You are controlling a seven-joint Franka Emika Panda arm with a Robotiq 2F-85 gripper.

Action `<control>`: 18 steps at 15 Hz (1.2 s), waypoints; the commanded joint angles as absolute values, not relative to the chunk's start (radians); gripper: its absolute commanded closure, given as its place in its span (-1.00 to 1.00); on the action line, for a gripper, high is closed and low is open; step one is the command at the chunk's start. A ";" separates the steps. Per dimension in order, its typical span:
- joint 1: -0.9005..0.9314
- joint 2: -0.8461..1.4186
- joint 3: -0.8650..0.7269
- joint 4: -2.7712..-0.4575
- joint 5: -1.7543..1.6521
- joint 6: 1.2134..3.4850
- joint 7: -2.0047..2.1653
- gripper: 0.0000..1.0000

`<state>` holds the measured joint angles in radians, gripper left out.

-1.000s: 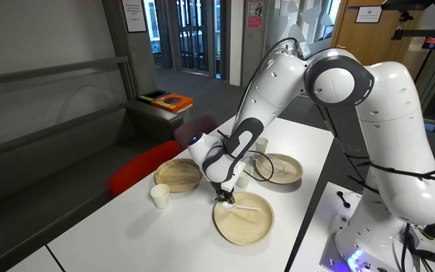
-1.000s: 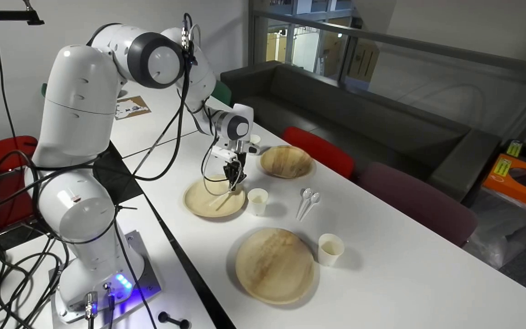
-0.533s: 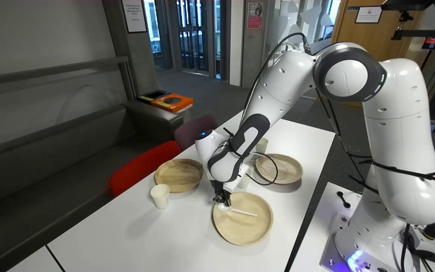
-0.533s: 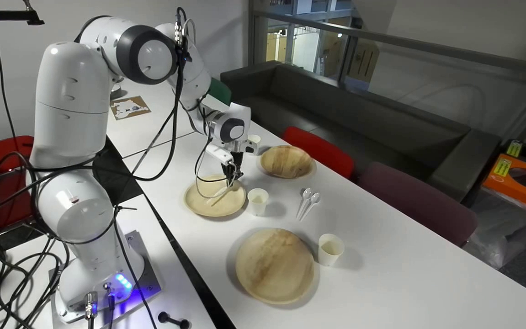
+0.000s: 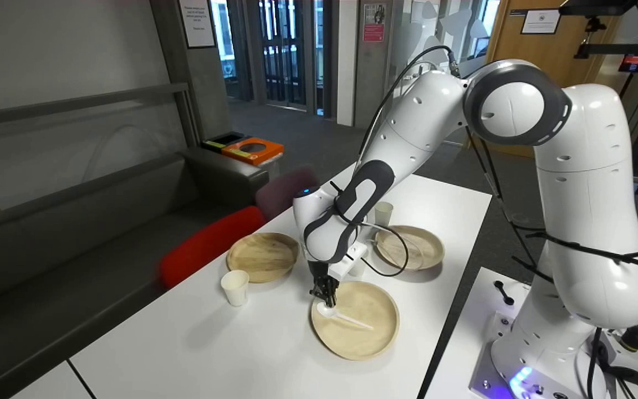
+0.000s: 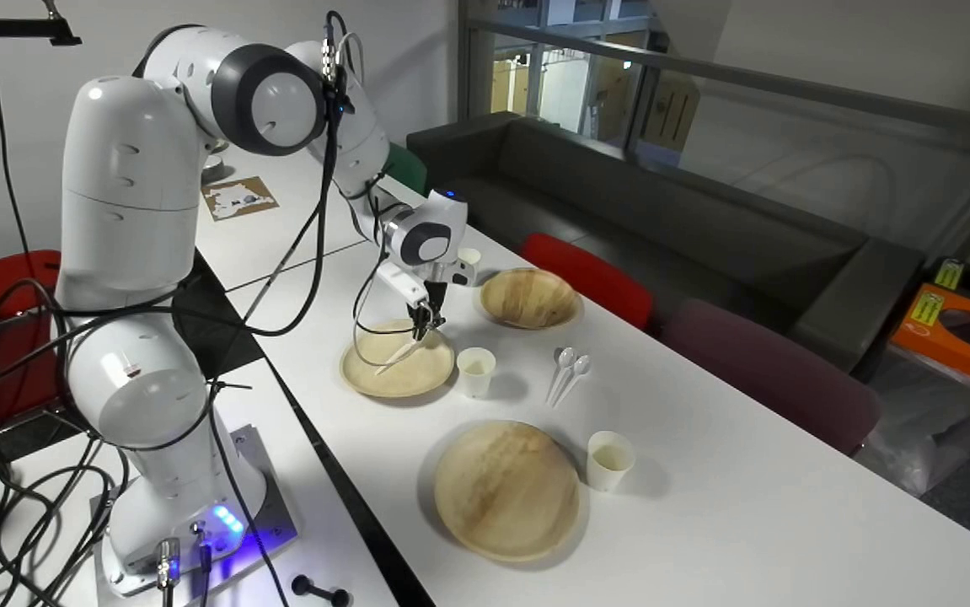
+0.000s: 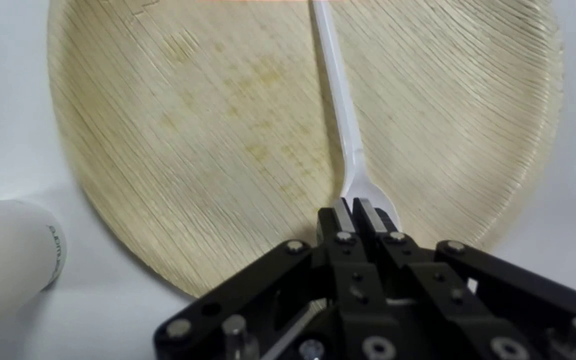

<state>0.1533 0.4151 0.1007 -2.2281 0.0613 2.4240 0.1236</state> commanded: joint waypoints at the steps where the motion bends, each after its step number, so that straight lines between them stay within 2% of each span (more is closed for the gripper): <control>1: 0.131 0.376 0.115 -2.265 0.089 2.432 0.088 1.00; 18: 0.123 0.297 0.122 -2.320 0.099 2.401 0.054 1.00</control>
